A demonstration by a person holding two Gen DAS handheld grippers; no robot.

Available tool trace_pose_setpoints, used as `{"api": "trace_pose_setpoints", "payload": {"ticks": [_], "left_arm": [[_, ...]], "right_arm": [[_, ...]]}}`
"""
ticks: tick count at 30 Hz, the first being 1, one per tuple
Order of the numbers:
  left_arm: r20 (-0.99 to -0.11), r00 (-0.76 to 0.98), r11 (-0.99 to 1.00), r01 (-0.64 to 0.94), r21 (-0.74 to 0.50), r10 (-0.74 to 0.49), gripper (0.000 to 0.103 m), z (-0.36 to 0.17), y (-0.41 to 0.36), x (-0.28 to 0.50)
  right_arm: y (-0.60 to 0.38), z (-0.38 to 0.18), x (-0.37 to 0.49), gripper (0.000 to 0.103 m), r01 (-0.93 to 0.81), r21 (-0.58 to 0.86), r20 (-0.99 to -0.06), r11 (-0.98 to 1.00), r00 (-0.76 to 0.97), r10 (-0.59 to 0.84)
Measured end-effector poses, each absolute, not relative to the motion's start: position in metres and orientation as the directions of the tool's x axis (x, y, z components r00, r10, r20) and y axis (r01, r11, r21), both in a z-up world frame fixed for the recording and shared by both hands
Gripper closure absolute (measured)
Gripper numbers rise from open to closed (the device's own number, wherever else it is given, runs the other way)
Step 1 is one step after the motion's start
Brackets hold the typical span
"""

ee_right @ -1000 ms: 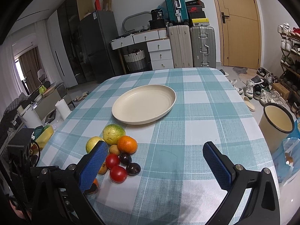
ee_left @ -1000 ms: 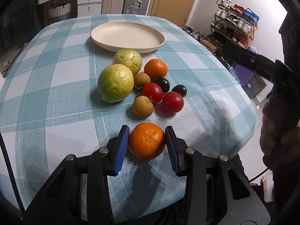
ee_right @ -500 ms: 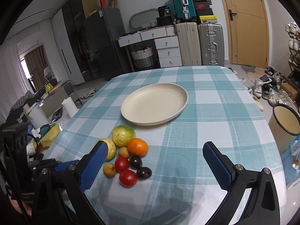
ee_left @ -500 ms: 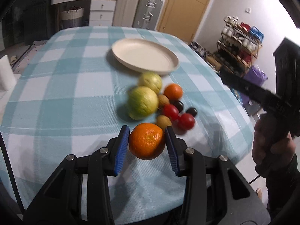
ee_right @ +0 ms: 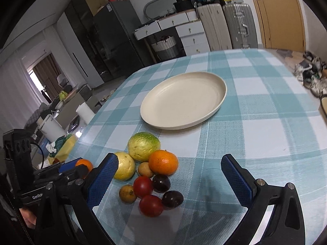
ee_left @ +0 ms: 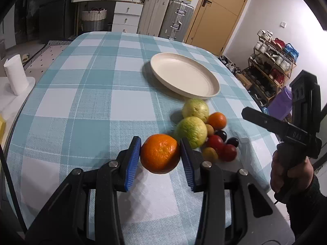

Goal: Organize fruits
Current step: 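Lift the mandarin with the left tool while the right tool grasps another mandarin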

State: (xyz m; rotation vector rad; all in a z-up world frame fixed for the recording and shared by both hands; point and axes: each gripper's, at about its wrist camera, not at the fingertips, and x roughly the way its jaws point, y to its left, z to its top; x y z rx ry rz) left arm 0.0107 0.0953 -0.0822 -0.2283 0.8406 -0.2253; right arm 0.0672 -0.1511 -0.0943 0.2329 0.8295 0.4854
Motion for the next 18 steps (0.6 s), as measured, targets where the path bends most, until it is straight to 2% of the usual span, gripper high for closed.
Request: {"api": "trace_pose_setpoints", "payload": {"ticks": [3,6,12,14,16,18], "left_arm": [[-0.711,0.647,0.954,0.093,-0.284,-0.275,0.066,-0.084,0.1,0.018],[-0.714,0.647,0.956,0.085,-0.282,-0.268,0.067,-0.086,0.102,0.023],[-0.723,0.637,0.955,0.08,-0.285,-0.269,0.067,-0.09,0.101,0.034],[-0.725,0.632,0.954,0.082,-0.289,-0.274,0.067,-0.092,0.098,0.037],[-0.724,0.634,0.954,0.079,-0.29,-0.272,0.067,-0.092,0.096,0.04],[-0.725,0.633,0.955,0.082,-0.285,-0.271,0.066,-0.092,0.095,0.043]], "right_arm": [[-0.148,-0.1,0.073,0.003,-0.328,0.387,-0.658,0.862,0.556,0.508],[-0.144,-0.106,0.079,0.018,-0.334,0.388,-0.67,0.859,0.538,0.512],[-0.141,-0.113,0.087,0.02,-0.339,0.41,-0.673,0.847,0.514,0.531],[-0.14,-0.116,0.089,0.03,-0.347,0.419,-0.675,0.839,0.5,0.543],[-0.137,-0.118,0.091,0.055,-0.353,0.418,-0.683,0.837,0.486,0.546],[-0.136,-0.12,0.091,0.063,-0.366,0.446,-0.673,0.817,0.465,0.575]]}}
